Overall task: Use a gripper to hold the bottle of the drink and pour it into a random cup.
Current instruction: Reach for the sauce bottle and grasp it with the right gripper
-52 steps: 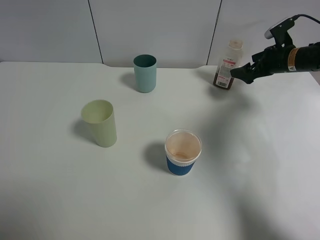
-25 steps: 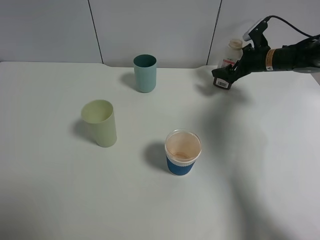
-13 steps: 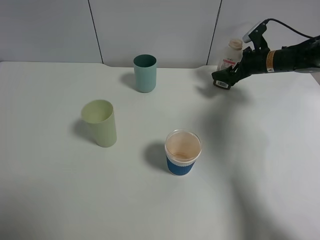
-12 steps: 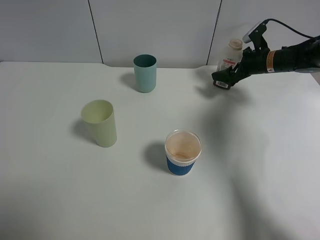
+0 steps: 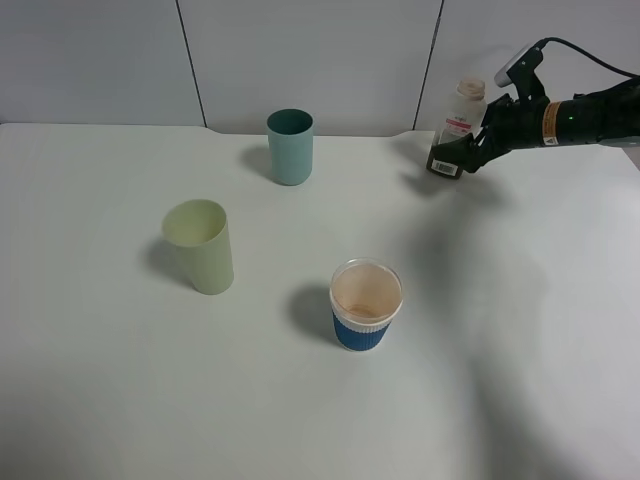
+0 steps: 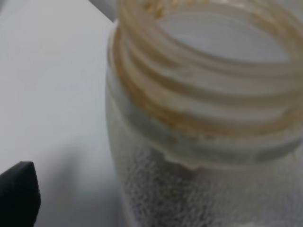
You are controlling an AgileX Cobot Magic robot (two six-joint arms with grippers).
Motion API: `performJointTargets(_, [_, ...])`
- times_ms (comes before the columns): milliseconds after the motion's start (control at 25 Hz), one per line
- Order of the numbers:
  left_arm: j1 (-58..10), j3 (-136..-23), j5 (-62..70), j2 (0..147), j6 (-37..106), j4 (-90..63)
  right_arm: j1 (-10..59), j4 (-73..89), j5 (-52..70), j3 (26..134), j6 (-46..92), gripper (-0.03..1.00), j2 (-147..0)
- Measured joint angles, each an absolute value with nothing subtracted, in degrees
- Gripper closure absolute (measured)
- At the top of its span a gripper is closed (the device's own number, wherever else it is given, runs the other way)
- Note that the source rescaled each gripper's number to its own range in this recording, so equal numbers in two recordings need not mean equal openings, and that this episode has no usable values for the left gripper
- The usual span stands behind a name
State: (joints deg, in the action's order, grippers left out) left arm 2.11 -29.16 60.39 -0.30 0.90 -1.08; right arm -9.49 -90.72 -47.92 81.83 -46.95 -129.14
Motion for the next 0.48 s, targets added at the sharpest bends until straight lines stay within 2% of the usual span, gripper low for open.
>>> performJointTargets(480, [2.1,-29.2,60.4,-0.3,0.9,-1.1,-9.7,-86.1,-48.6,84.0,-42.2,-0.03,-133.6])
